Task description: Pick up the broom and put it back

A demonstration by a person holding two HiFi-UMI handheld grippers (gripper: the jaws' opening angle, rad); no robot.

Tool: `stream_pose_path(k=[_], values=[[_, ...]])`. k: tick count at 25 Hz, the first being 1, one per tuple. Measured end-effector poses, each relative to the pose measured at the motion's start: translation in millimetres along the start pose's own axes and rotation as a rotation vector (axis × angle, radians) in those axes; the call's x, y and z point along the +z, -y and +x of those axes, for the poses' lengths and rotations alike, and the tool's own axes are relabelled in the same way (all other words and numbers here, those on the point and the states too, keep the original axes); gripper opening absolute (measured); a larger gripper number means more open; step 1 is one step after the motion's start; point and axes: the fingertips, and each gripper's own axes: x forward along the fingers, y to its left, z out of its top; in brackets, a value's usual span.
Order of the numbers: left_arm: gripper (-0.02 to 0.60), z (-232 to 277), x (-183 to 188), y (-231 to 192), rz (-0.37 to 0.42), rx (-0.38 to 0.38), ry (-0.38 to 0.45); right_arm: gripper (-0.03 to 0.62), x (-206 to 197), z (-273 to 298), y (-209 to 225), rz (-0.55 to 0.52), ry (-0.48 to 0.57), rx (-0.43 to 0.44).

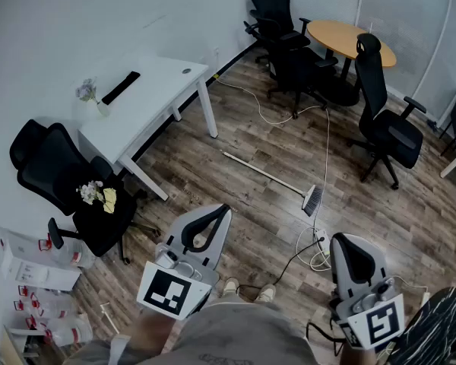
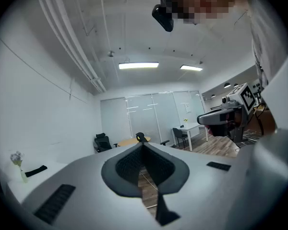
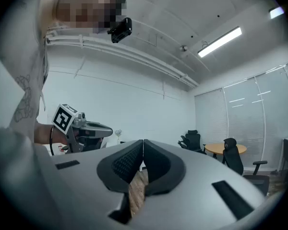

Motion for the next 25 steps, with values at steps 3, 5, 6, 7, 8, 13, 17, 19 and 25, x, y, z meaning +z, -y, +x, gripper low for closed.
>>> stream_pose_path(k=[3,5,6,7,8,13,17,19,25], values=[[0.015,3.8,-0.1,1.5,0.002,-0.003,-0.001,0.031,0.3,-1.1,8.1,0.038,0.017,-0.018],[0.015,6.0,-1.6,2.7,-0.001,-0.003,-0.005,0.031,-0.5,-1.7,13.6,0.052,0.022,-0.024],[0.015,7.3,-2.8,3.9,-0.004,-0.002,-0.007,0.031,-1.4,-2.4,16.4,0.056,0.022,-0.026],[0.015,8.7,-4.2,5.5,-0.007,-0.002,-0.010,0.031,-2.3,-3.4,19.3,0.060,0.022,-0.026],[0.015,10.4,-5.6,7.2,-0.009,-0.002,-0.013,0.031,-3.0,-4.4,22.1,0.063,0.025,-0.026],[0.015,22.5,-10.0,16.6,0.000,0.011,-0.032,0.031,-6.4,-10.4,36.4,0.090,0.051,-0.007],[0.015,28.4,-11.8,19.2,-0.006,0.036,-0.039,0.032,-9.2,-14.0,47.4,0.108,0.077,-0.010],[0.015,32.2,-14.1,19.2,-0.008,0.038,-0.043,0.107,-9.3,-12.6,52.7,0.111,0.086,-0.014],[0.015,49.8,-14.3,12.0,0.008,0.044,-0.036,0.210,-18.2,-0.5,69.2,0.113,0.076,-0.016]])
